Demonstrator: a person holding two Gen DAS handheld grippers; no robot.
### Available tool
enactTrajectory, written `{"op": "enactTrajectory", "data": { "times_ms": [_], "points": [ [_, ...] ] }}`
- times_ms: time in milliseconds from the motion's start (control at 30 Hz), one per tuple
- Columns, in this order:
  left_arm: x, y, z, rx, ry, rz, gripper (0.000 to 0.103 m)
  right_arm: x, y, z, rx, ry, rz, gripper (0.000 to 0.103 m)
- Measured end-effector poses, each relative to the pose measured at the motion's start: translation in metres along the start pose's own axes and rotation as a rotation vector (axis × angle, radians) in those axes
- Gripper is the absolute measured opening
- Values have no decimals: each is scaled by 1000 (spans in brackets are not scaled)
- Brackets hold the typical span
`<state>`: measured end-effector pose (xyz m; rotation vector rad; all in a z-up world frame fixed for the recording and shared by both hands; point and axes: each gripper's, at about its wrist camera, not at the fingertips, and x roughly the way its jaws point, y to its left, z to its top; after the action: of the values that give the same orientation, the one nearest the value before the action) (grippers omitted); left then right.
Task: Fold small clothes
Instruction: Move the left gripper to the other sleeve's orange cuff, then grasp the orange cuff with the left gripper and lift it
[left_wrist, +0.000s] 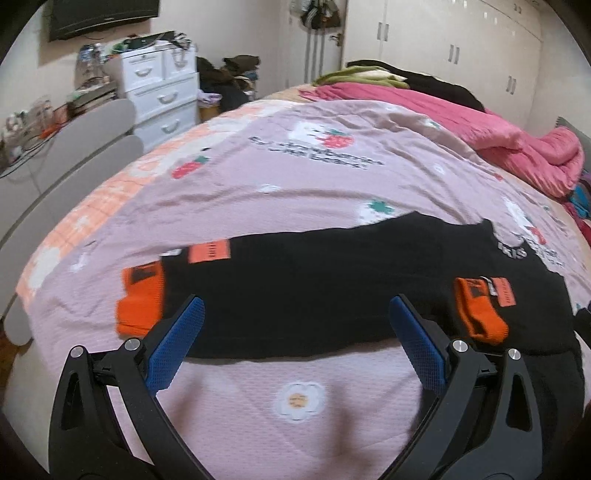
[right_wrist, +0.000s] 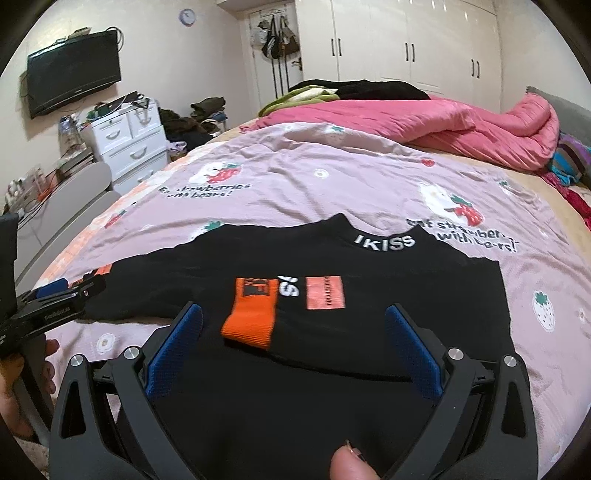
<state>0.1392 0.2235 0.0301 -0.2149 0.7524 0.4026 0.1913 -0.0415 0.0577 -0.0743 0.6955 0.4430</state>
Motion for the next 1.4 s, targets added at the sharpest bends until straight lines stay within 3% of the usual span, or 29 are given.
{"op": "enactTrajectory", "data": {
  "times_ms": [767,1200,1400],
  "points": [
    [17,85,-13,-260,61,103,94,35,87,7,-131,31,102,99],
    [47,114,-28,-429,145,27,94,44,86,-5,-81,52,135,99],
    [49,126,-28,-508,106,9,94,44,74,-9,-24,55,150,99]
  ]
}}
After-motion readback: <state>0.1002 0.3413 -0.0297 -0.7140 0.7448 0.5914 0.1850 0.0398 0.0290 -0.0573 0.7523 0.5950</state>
